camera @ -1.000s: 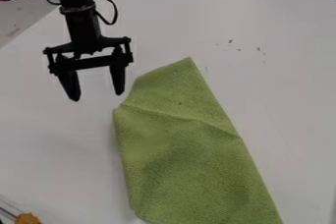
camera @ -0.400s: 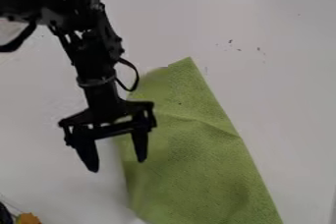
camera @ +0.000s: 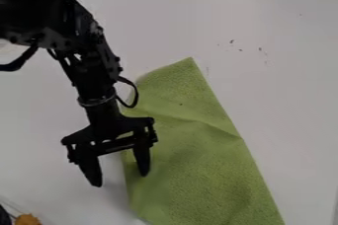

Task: Unfold the cloth from left to the right

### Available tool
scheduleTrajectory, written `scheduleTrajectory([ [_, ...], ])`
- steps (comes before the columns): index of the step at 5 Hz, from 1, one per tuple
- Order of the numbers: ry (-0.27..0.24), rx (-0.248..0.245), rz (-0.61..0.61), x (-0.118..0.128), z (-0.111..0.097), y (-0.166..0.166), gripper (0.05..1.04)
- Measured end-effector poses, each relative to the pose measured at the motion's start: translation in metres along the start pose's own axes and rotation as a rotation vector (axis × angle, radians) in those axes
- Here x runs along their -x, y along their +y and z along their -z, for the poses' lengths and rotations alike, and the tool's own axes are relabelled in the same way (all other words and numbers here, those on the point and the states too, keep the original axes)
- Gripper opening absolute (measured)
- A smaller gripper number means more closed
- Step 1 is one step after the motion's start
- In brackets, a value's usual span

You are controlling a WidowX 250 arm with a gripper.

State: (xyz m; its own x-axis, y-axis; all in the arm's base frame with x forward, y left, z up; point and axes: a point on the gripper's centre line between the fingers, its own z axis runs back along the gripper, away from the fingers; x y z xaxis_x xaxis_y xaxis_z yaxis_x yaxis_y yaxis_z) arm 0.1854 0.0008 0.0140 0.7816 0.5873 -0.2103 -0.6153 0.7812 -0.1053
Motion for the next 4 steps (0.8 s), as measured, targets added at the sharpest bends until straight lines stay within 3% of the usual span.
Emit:
scheduleTrajectory([
  [2, 0.002, -0.042, 0.011, -0.0034, 0.0059, -0.0067, 0.945],
  [4, -0.012, -0.044, -0.001, -0.0057, 0.0069, -0.0069, 0.364],
])
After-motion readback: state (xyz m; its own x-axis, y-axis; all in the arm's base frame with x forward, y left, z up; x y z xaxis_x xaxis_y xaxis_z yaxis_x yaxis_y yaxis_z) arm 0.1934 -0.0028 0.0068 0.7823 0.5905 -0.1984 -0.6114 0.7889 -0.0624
